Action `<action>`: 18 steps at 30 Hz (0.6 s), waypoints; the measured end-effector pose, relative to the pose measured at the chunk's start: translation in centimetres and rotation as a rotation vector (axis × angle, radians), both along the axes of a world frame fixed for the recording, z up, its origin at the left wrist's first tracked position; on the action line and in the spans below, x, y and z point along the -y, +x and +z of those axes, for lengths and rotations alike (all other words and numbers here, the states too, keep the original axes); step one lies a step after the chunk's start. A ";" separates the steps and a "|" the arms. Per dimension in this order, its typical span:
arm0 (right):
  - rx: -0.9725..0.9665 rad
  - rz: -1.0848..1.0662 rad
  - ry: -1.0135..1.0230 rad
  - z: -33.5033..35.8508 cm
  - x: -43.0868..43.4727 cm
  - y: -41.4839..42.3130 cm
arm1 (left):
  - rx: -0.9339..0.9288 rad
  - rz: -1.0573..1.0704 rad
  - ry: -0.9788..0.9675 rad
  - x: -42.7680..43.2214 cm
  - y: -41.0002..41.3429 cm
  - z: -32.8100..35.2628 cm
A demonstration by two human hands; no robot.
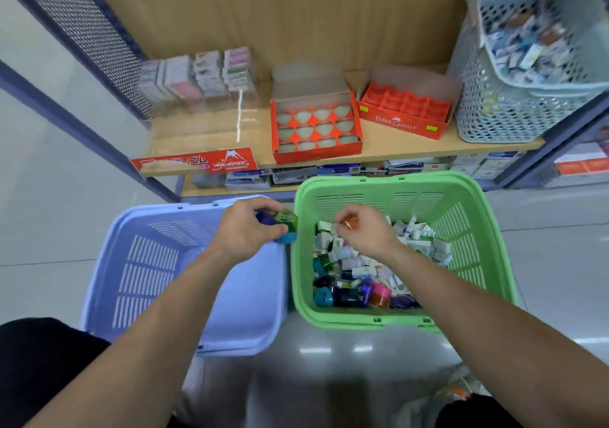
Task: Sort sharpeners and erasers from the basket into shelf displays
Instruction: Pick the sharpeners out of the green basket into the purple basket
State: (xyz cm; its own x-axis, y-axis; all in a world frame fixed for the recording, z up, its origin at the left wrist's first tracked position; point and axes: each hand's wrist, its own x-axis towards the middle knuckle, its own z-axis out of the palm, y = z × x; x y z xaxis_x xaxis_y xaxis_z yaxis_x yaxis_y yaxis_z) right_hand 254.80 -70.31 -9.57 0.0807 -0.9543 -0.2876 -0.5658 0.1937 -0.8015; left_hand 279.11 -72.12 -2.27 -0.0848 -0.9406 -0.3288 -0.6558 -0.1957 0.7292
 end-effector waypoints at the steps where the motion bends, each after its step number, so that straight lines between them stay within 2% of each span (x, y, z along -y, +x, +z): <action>1: 0.035 -0.043 -0.085 1.7 0.5 2.0 | -0.011 0.067 0.000 -0.5 1.8 0.4; 3: 0.113 -0.056 -0.221 4.7 0.8 6.5 | -0.007 0.182 0.017 -1.6 5.3 0.8; 5: 0.123 0.100 -0.250 6.4 0.2 11.1 | -0.019 0.285 0.063 -3.0 8.6 0.0; 8: -0.007 0.429 -0.135 4.2 -0.6 17.5 | 0.029 0.368 0.155 -5.3 12.6 -3.4; 10: -0.144 0.533 -0.029 1.0 -0.7 20.6 | 0.072 0.343 0.194 -6.0 14.3 -6.3; 14: -0.274 0.574 0.122 -3.3 -0.1 23.7 | -0.022 0.315 0.301 -6.0 16.4 -9.3; 18: -0.295 0.520 0.092 -2.5 1.0 23.4 | -0.063 0.299 0.295 -5.6 17.7 -9.7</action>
